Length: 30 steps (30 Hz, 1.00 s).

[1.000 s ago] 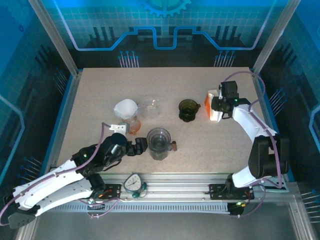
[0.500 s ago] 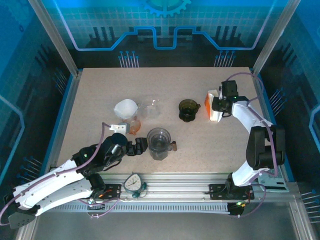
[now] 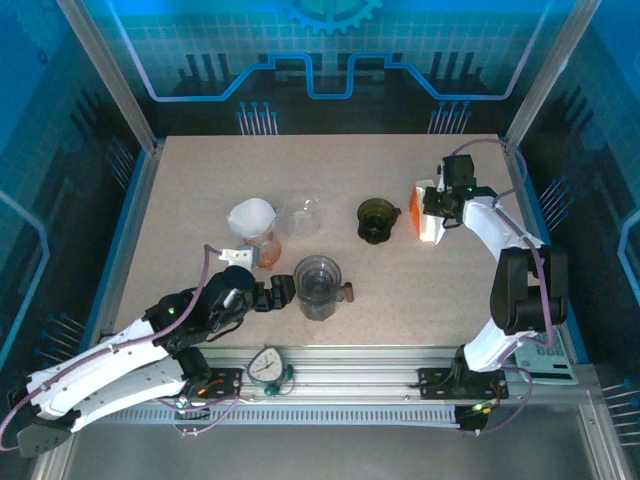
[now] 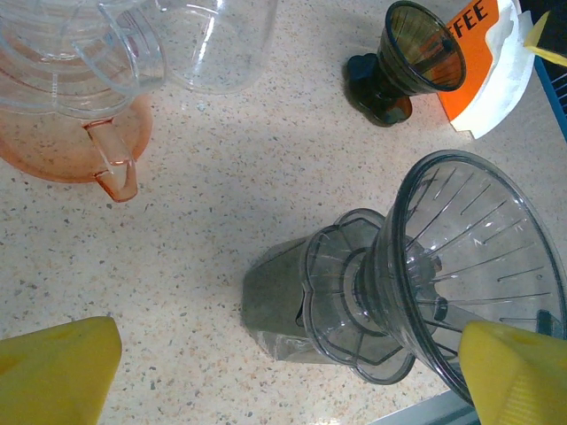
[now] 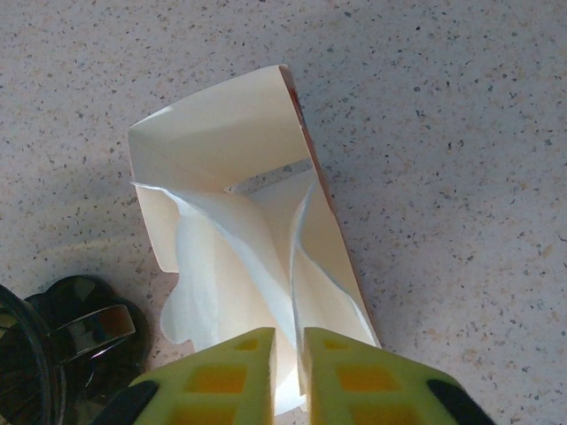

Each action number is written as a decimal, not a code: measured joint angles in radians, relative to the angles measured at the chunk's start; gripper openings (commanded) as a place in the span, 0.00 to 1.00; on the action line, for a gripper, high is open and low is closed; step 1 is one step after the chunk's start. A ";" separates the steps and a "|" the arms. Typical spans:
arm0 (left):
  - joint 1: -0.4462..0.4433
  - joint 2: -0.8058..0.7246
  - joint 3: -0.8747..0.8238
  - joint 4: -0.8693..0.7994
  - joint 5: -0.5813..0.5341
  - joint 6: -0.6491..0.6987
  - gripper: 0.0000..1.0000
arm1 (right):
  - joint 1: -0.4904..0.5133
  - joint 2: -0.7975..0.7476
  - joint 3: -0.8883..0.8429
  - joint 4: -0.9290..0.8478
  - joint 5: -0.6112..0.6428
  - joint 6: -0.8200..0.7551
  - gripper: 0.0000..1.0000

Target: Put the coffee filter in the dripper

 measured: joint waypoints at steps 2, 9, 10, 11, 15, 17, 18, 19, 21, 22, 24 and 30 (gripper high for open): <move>0.000 0.004 0.000 0.000 0.000 0.000 0.99 | 0.000 0.006 0.003 -0.003 0.000 0.000 0.08; 0.001 0.005 0.000 0.000 0.000 -0.002 0.99 | 0.000 0.011 0.010 -0.011 0.011 -0.008 0.00; 0.001 0.005 0.000 0.000 0.000 -0.002 0.99 | 0.000 0.008 0.010 -0.011 0.015 -0.008 0.00; 0.001 0.005 0.000 0.000 0.000 -0.002 0.99 | 0.000 0.003 0.010 -0.012 0.019 -0.008 0.00; 0.002 0.005 0.000 0.000 0.000 -0.002 0.99 | 0.000 -0.045 0.008 -0.019 0.027 -0.008 0.00; 0.002 0.005 0.000 0.000 0.000 -0.002 0.99 | 0.000 -0.081 -0.002 -0.018 0.027 -0.008 0.00; 0.002 0.005 0.000 0.000 0.000 -0.002 0.99 | 0.000 -0.101 -0.009 -0.019 0.029 -0.008 0.00; 0.002 0.005 0.000 0.000 0.000 -0.002 0.99 | 0.000 -0.117 -0.015 -0.018 0.031 -0.008 0.00; 0.002 0.005 0.000 0.000 0.000 -0.002 0.99 | 0.000 -0.161 -0.038 -0.019 0.034 -0.008 0.00; 0.003 0.005 0.000 0.000 0.000 -0.002 0.99 | 0.000 -0.180 -0.051 -0.018 0.033 -0.007 0.00; 0.005 0.005 0.000 0.000 0.000 -0.002 0.99 | 0.000 -0.232 -0.087 -0.017 0.028 -0.003 0.00; 0.006 0.005 0.000 0.000 0.000 -0.002 0.99 | 0.001 -0.426 -0.174 -0.017 -0.036 0.027 0.00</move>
